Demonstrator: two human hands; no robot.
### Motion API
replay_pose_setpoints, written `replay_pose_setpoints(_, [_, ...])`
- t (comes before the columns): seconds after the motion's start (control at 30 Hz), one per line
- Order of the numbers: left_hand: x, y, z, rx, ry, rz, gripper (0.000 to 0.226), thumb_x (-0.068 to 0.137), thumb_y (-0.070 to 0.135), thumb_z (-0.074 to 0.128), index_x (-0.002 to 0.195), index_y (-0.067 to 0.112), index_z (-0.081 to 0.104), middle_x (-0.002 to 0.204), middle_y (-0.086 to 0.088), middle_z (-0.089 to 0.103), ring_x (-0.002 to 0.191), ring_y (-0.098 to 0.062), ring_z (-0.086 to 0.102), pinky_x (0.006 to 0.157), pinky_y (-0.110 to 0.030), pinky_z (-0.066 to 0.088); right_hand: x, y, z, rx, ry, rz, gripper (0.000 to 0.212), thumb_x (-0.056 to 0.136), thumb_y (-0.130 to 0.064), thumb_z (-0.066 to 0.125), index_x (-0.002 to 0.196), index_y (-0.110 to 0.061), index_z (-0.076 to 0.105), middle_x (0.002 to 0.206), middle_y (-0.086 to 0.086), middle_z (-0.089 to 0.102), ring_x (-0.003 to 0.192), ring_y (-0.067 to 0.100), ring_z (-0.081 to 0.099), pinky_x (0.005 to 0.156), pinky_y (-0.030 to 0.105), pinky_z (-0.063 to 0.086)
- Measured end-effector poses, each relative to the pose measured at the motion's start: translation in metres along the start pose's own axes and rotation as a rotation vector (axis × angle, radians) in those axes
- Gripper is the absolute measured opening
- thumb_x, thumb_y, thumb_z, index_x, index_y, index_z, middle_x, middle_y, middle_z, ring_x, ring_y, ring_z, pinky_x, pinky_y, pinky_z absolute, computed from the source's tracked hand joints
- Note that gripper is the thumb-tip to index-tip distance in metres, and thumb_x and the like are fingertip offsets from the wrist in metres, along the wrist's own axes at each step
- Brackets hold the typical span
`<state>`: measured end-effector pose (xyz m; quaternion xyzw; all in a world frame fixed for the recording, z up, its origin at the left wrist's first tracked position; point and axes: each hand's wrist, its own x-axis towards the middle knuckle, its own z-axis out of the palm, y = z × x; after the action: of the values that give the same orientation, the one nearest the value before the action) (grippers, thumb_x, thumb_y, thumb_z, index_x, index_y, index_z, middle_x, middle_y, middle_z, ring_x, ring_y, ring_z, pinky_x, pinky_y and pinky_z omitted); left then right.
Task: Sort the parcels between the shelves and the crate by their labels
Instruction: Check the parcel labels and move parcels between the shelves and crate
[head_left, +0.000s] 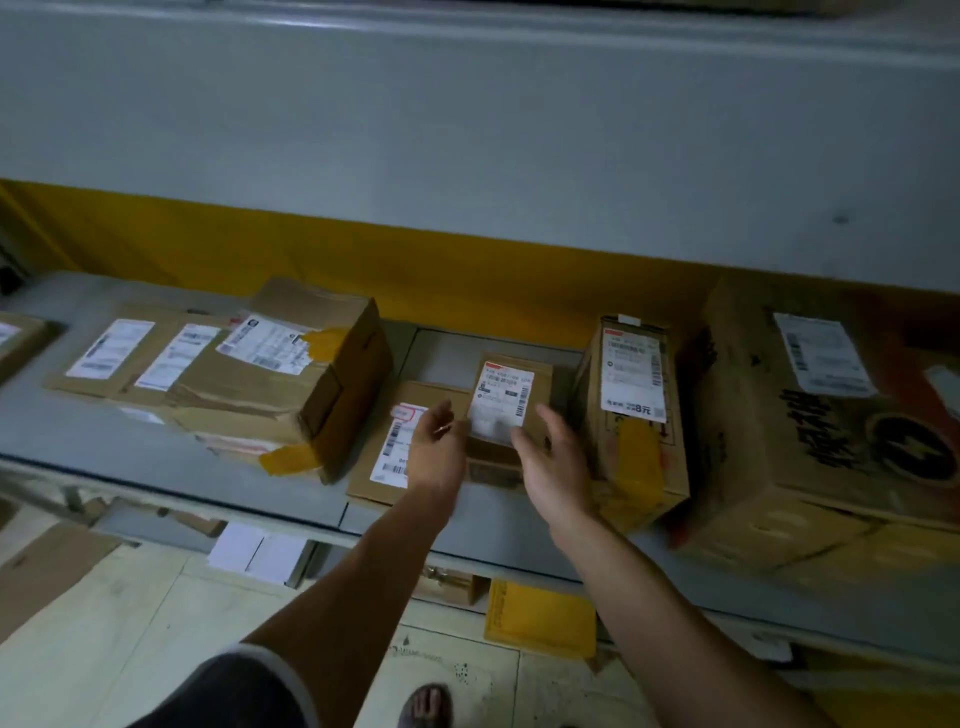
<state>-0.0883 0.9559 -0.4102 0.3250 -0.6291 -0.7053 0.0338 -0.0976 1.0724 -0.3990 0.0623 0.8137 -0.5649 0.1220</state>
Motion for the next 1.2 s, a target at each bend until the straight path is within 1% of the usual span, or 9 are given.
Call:
replay_pose_setpoints(0.13, [0.014, 0.006, -0.014, 0.065, -0.253, -0.136, 0.05, 0.099, 0.017, 0.05, 0.147, 0.018, 0.035, 0.138, -0.009, 0.051, 0.108, -0.016, 0.048, 0.09, -0.028, 0.036, 0.01, 0.006, 0.023, -0.009, 0.113, 0.106, 0.058, 0.099, -0.032, 0.052, 0.151, -0.027, 0.027, 0.151, -0.002, 0.04, 0.137, 0.024, 0.04, 0.101, 0.031, 0.033])
replay_pose_setpoints(0.23, [0.021, 0.008, -0.019, 0.131, -0.353, -0.175, 0.043, 0.098, 0.02, 0.052, 0.14, 0.022, 0.044, 0.123, -0.001, 0.056, 0.092, -0.008, 0.052, 0.089, -0.028, 0.035, 0.016, 0.012, 0.031, 0.078, 0.149, 0.274, 0.065, 0.099, -0.034, 0.051, 0.154, -0.027, 0.018, 0.156, 0.002, 0.032, 0.141, 0.027, 0.032, 0.11, 0.039, 0.029])
replay_pose_setpoints(0.4, [0.04, -0.005, -0.028, 0.275, -0.403, -0.127, 0.037, 0.097, 0.022, 0.055, 0.134, 0.025, 0.054, 0.121, 0.003, 0.061, 0.113, -0.016, 0.053, 0.095, -0.03, 0.037, 0.014, 0.024, 0.039, 0.252, 0.181, 0.427, 0.055, 0.096, -0.041, 0.055, 0.147, -0.028, 0.039, 0.148, 0.005, 0.045, 0.132, 0.029, 0.043, 0.101, 0.037, 0.034])
replay_pose_setpoints(0.6, [0.038, -0.016, -0.035, 0.228, -0.383, -0.057, 0.035, 0.097, 0.012, 0.052, 0.129, 0.026, 0.06, 0.123, 0.004, 0.065, 0.118, -0.018, 0.056, 0.101, -0.034, 0.044, 0.002, 0.028, 0.034, 0.237, 0.183, 0.346, 0.049, 0.098, -0.04, 0.052, 0.146, -0.034, 0.042, 0.146, -0.001, 0.047, 0.131, 0.023, 0.044, 0.102, 0.035, 0.034])
replay_pose_setpoints(0.7, [0.029, -0.018, -0.042, 0.138, -0.357, -0.036, 0.037, 0.096, 0.009, 0.053, 0.126, 0.028, 0.06, 0.119, 0.006, 0.066, 0.109, -0.013, 0.059, 0.086, -0.024, 0.047, -0.007, 0.027, 0.031, 0.245, 0.16, 0.29, 0.05, 0.099, -0.037, 0.052, 0.147, -0.032, 0.04, 0.147, -0.002, 0.044, 0.132, 0.019, 0.042, 0.099, 0.03, 0.032])
replay_pose_setpoints(0.8, [0.018, -0.018, -0.052, 0.069, -0.345, -0.018, 0.04, 0.097, 0.012, 0.053, 0.132, 0.03, 0.056, 0.118, 0.011, 0.067, 0.103, -0.009, 0.06, 0.073, -0.021, 0.046, -0.019, 0.024, 0.029, 0.25, 0.143, 0.215, 0.049, 0.099, -0.033, 0.053, 0.146, -0.031, 0.041, 0.146, -0.002, 0.045, 0.119, 0.01, 0.043, 0.097, 0.026, 0.031])
replay_pose_setpoints(1.0, [-0.004, -0.02, -0.069, -0.002, -0.35, 0.092, 0.047, 0.094, 0.01, 0.056, 0.136, 0.031, 0.054, 0.126, 0.011, 0.065, 0.122, -0.012, 0.055, 0.094, -0.034, 0.046, -0.043, 0.027, 0.021, 0.318, 0.096, 0.097, 0.047, 0.097, -0.028, 0.056, 0.143, -0.035, 0.044, 0.136, -0.016, 0.049, 0.119, 0.001, 0.043, 0.097, 0.022, 0.032])
replay_pose_setpoints(1.13, [-0.022, -0.016, -0.074, -0.043, -0.346, 0.18, 0.049, 0.093, 0.006, 0.056, 0.136, 0.03, 0.054, 0.127, 0.014, 0.064, 0.118, -0.002, 0.057, 0.081, -0.013, 0.049, -0.053, 0.031, 0.015, 0.356, 0.079, -0.007, 0.047, 0.095, -0.024, 0.059, 0.138, -0.036, 0.048, 0.138, -0.015, 0.054, 0.126, 0.002, 0.049, 0.101, 0.021, 0.037])
replay_pose_setpoints(1.2, [-0.029, -0.014, -0.076, -0.06, -0.344, 0.219, 0.049, 0.093, 0.003, 0.055, 0.135, 0.028, 0.054, 0.124, 0.016, 0.066, 0.11, 0.004, 0.06, 0.074, -0.009, 0.049, -0.057, 0.032, 0.012, 0.393, 0.07, -0.042, 0.045, 0.094, -0.02, 0.061, 0.133, -0.04, 0.049, 0.133, -0.018, 0.057, 0.121, -0.005, 0.052, 0.094, 0.012, 0.041])
